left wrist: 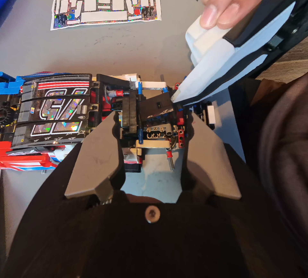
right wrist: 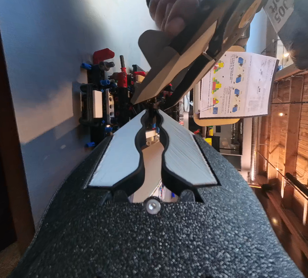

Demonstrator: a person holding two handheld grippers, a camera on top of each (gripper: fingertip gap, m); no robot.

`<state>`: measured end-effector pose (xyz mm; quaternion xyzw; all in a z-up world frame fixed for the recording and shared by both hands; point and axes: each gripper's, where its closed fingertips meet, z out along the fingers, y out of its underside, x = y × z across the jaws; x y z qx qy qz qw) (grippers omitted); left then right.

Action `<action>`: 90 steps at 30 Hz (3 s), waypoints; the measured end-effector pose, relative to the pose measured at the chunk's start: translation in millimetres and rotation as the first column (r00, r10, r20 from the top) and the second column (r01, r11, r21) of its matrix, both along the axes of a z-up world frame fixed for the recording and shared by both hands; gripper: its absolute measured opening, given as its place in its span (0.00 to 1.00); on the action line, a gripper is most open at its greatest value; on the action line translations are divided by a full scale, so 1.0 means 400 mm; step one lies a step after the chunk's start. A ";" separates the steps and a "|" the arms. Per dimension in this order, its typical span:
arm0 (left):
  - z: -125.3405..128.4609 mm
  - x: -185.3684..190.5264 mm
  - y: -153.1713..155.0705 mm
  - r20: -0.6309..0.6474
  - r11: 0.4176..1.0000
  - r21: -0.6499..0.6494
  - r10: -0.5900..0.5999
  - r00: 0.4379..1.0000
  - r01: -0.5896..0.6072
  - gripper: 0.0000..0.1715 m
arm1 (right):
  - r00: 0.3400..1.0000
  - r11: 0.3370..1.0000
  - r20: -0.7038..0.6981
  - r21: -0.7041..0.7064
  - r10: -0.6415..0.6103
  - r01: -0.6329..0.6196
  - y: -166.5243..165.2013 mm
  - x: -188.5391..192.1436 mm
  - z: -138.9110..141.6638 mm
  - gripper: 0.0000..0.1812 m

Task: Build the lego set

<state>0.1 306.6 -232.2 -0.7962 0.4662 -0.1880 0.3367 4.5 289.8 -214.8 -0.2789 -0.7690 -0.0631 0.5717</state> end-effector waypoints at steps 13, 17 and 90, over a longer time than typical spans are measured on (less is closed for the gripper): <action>0.025 -0.049 -0.017 0.019 0.998 -0.060 0.018 1.000 -0.017 0.32 | 0.998 0.998 -0.014 -0.020 -0.056 0.056 0.002 0.011 0.002 0.04; 0.041 -0.072 -0.041 0.068 0.994 -0.094 0.060 0.996 -0.053 0.28 | 0.998 0.998 -0.020 -0.028 -0.061 0.060 -0.005 0.020 0.006 0.04; 0.067 -0.003 0.002 0.641 0.907 -0.316 0.421 0.642 -0.279 0.03 | 0.991 0.799 -0.122 -0.600 -0.047 -0.036 0.040 -0.009 0.032 0.14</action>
